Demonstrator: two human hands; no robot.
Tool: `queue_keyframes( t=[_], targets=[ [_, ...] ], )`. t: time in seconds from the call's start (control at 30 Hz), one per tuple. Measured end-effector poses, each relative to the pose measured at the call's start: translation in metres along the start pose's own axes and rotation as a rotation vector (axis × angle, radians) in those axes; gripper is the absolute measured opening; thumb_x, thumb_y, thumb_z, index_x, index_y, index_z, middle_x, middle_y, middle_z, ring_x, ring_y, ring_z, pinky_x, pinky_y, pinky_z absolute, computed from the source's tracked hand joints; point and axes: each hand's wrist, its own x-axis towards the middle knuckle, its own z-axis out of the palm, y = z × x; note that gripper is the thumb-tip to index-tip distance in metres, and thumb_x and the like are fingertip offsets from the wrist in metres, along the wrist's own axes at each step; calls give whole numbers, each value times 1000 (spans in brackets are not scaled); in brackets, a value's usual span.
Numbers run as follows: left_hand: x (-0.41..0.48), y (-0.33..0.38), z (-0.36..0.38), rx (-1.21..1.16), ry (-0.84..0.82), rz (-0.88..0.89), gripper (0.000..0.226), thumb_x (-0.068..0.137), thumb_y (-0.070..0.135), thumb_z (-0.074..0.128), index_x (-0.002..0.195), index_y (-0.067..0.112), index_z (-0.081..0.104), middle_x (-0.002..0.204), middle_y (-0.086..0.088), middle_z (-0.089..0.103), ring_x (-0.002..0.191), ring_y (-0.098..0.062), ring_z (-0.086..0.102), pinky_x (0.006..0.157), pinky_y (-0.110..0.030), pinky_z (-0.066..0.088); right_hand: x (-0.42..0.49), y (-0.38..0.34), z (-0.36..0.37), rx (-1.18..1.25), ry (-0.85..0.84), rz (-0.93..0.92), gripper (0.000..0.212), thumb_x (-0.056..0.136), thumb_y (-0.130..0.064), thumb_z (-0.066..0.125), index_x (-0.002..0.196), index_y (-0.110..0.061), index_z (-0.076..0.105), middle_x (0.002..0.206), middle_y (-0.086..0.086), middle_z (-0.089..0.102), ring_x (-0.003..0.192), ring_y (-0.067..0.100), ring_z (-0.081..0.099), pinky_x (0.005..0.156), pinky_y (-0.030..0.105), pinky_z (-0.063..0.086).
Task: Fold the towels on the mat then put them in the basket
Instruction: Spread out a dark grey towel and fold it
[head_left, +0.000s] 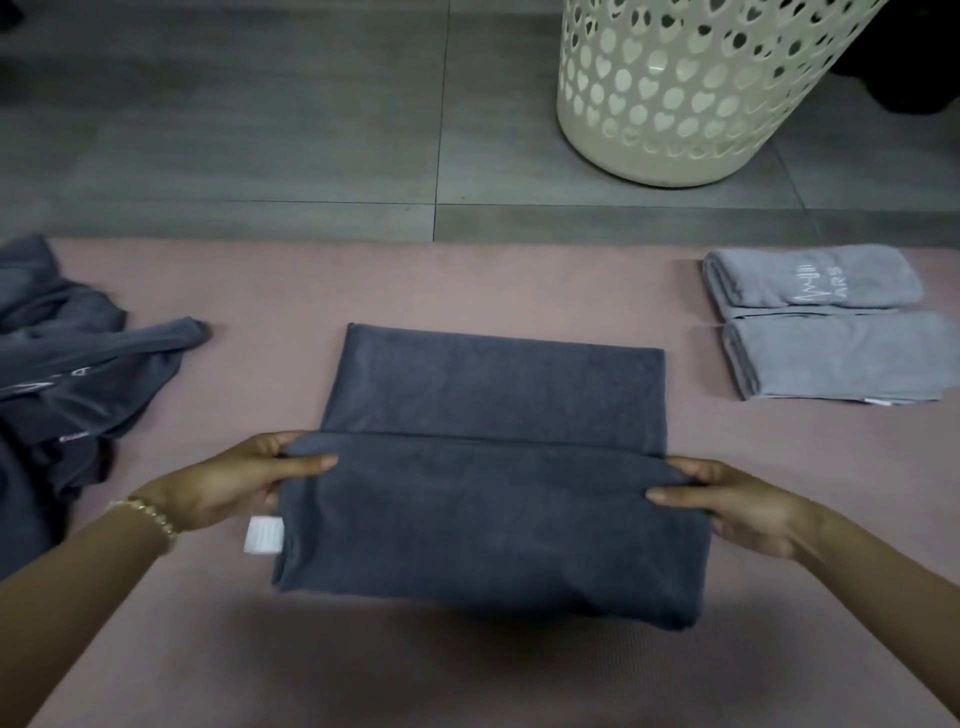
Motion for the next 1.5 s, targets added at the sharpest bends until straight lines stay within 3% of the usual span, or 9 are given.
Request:
queue_keyframes(
  t=[0.1, 0.23, 0.37, 0.53, 0.63, 0.73, 1.07, 1.23, 1.5],
  targets=[
    [-2, 18, 5, -97, 87, 106, 74, 38, 59, 88, 101, 24, 74, 104, -5, 73, 92, -19, 70, 69, -29, 58, -7, -12, -9, 121, 44, -104, 82, 38, -34, 96, 112, -11, 68, 115, 14, 68, 105, 27, 66, 77, 29, 58],
    [37, 58, 2, -126, 334, 225, 38, 81, 40, 67, 109, 14, 68, 107, -3, 70, 95, -19, 65, 79, -27, 52, 15, -47, -22, 150, 251, -227, 88, 36, -37, 95, 113, -8, 65, 108, 11, 71, 96, 21, 69, 70, 23, 57],
    [90, 65, -5, 86, 497, 235, 12, 94, 22, 57, 94, 11, 63, 85, -7, 60, 75, -18, 53, 50, -10, 46, 65, -55, -23, 227, 587, -283, 23, 79, -15, 73, 98, -7, 64, 98, 9, 68, 98, 26, 62, 64, 23, 56],
    [112, 38, 0, 359, 683, 113, 39, 94, 26, 57, 59, 13, 44, 57, -2, 40, 55, -17, 34, 47, -20, 32, 93, -33, -15, -151, 931, -219, 23, 87, -24, 66, 83, -2, 61, 82, 9, 61, 83, 26, 56, 72, 26, 44],
    [113, 33, 1, 292, 780, 286, 24, 94, 19, 55, 72, 9, 54, 63, -2, 46, 57, -11, 37, 50, -9, 36, 91, -34, -13, -235, 980, -355, 24, 92, -18, 59, 70, -8, 56, 69, 3, 57, 65, 15, 50, 55, 3, 38],
    [110, 33, -1, 165, 802, 366, 22, 95, 19, 54, 73, 14, 52, 65, -1, 46, 60, -11, 39, 50, -6, 35, 93, -41, -17, -185, 956, -391, 17, 92, -20, 60, 80, -8, 58, 71, 2, 58, 66, 11, 52, 59, 5, 40],
    [42, 12, -4, 290, 330, -114, 21, 84, 36, 66, 82, 15, 69, 71, 5, 73, 63, -8, 67, 56, -15, 50, 24, -3, 6, -162, 550, 64, 33, 78, -38, 74, 94, -10, 70, 90, 5, 72, 84, 23, 69, 68, 29, 55],
    [28, -39, 32, 326, 721, 271, 32, 95, 15, 52, 64, 10, 53, 57, 1, 58, 52, -3, 46, 48, -7, 35, 7, 46, 35, -30, 708, -107, 19, 87, -21, 65, 74, -7, 68, 76, 4, 67, 71, 14, 61, 51, 6, 44],
    [29, -64, 33, 523, 811, 239, 17, 95, 22, 54, 80, 15, 53, 76, -15, 64, 74, -33, 60, 62, -34, 38, 6, 70, 39, -288, 956, -225, 21, 90, -22, 62, 74, -12, 54, 71, 8, 59, 74, 30, 58, 65, 26, 47]
  ],
)
